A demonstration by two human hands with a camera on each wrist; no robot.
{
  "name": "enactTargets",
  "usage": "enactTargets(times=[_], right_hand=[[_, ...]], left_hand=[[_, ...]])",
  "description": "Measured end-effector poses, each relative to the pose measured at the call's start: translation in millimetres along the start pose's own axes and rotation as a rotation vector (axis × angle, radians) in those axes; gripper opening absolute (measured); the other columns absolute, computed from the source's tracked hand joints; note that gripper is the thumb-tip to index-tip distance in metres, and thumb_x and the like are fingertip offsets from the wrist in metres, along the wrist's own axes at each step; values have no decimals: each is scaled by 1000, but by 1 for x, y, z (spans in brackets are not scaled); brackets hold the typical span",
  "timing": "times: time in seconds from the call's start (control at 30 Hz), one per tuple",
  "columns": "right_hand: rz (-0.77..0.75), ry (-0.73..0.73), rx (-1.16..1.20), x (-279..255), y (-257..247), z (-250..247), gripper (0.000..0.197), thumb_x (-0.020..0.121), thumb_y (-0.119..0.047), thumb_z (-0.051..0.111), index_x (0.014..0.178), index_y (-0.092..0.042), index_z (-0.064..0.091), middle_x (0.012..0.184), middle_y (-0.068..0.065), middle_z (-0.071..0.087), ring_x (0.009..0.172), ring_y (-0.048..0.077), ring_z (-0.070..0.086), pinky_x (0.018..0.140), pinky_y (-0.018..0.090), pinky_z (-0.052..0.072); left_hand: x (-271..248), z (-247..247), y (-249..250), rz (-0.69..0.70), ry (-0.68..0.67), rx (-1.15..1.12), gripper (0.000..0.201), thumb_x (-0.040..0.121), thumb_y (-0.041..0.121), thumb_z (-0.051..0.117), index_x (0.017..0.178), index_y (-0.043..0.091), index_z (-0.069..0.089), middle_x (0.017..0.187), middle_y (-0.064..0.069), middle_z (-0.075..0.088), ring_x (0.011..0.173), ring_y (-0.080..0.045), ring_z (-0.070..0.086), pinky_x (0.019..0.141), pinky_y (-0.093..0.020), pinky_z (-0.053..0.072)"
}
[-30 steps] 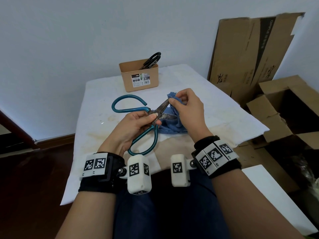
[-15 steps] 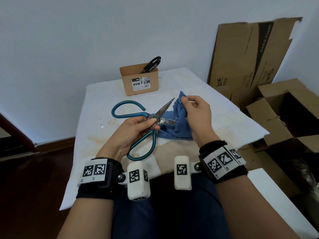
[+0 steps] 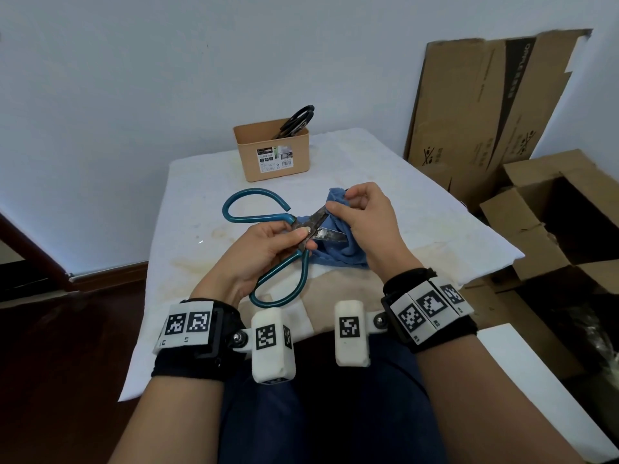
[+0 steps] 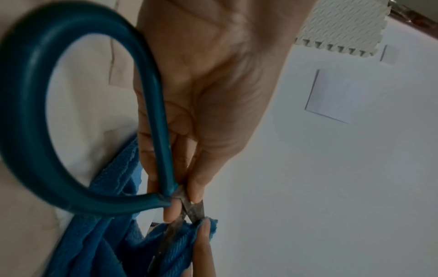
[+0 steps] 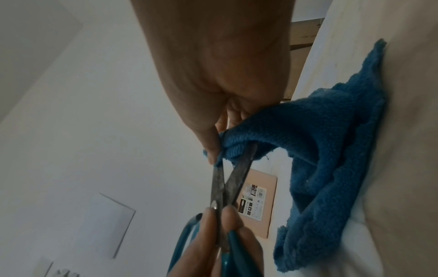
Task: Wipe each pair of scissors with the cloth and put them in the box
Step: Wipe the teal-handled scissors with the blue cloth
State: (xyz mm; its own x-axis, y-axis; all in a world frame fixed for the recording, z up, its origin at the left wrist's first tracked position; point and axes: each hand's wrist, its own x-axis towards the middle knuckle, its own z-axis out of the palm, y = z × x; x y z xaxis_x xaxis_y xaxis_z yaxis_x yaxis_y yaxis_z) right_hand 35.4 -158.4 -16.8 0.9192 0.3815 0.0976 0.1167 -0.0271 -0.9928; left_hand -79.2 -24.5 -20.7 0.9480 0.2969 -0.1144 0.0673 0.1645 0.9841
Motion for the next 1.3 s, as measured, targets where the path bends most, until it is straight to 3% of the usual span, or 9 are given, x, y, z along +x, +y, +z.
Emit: enactTargets(times=[0.2,0.6,0.67,0.83,0.97,1.13,1.2,1.3], right_hand=[[-35,39,-1,-5,-3,-1,26,86,-20,71,93,-30,48,89,7,71,82,22,71,79,52,57],[-11,31,39,-4,-2,-2,21,93,-18,62,93,-34,49,92,17,70,91,35,68,81,56,55],[-7,23,57,-3,-1,-5,19,95,-15,59,95,-32,50,92,16,70,92,33,68,84,52,56],[59,132,201,6,4,-19,21,95,-15,60,111,-18,48,88,-2,69,93,14,66,82,26,54],[66,147,219,8,4,-23,22,95,-21,61,111,-23,45,90,0,74,96,17,69,94,38,53],[19,148,310,8,0,-24,29,96,-17,59,117,-27,44,75,4,64,75,14,62,79,28,52],[54,111,359,9,-1,-24,38,90,-16,66,120,-24,43,87,6,68,82,14,65,83,26,53],[151,40,329,10,-3,-21,37,84,-15,74,116,-13,55,112,11,68,105,22,67,97,37,53]], left_hand=[[2,0,2,-10,-10,4,12,96,7,59,103,2,67,83,-10,75,75,-14,72,70,-19,56],[1,-3,5,-17,-23,21,14,97,7,59,106,1,66,83,-10,76,78,-13,72,72,-19,56],[0,-4,6,-18,-24,26,13,97,8,58,105,2,67,84,-10,76,78,-13,72,73,-19,56],[-4,-6,5,-24,-15,-16,13,98,6,55,104,2,65,82,-10,76,74,-12,72,71,-19,57],[-3,-9,3,-37,17,-20,14,98,8,56,106,1,66,82,-8,76,74,-13,71,71,-18,57],[-2,-9,2,-45,42,-13,14,98,9,57,106,2,66,82,-9,76,71,-11,70,65,-17,56],[-1,-10,2,-40,51,-15,14,97,10,58,105,3,67,83,-9,76,72,-12,70,66,-17,56],[0,-9,1,-47,55,-11,16,97,9,59,107,1,67,84,-11,76,74,-13,71,69,-18,57]])
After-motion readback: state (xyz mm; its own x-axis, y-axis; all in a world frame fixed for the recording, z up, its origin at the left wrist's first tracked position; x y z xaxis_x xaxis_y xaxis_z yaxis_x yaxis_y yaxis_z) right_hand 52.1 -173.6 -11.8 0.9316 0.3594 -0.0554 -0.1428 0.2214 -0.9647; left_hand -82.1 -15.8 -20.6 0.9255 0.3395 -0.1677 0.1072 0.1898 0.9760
